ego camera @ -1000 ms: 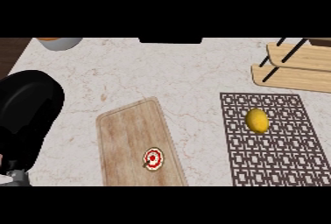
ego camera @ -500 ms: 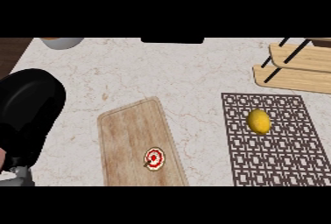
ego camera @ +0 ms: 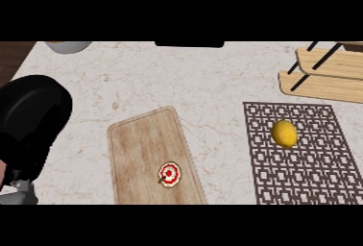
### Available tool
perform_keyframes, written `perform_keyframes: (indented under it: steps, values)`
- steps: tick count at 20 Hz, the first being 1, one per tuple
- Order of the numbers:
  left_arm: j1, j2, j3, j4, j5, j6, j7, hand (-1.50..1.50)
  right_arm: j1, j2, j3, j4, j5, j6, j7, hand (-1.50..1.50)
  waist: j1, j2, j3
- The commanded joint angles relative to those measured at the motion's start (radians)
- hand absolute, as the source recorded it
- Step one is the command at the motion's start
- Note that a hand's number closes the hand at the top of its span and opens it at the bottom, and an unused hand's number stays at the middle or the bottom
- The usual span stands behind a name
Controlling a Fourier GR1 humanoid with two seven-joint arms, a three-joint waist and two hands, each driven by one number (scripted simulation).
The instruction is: Pick the squash from the placemat and place it in the tiered shelf
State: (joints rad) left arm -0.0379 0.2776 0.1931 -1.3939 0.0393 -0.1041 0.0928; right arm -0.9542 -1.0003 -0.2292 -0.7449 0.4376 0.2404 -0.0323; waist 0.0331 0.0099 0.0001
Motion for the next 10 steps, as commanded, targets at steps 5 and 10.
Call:
perform_keyframes:
  steps: [5,10]
  values:
    - [0.058,-0.056,-0.042,-0.069,-0.014,0.013,0.016,0.0,-0.04,0.006,0.042,0.237,0.123,-0.103,-0.152,-1.5,0.007,0.003,0.001]
    - [0.011,-0.028,-0.007,0.024,-0.028,0.011,-0.044,0.0,-0.15,0.021,0.003,0.34,0.111,-0.114,-0.211,-1.5,0.009,0.007,0.001]
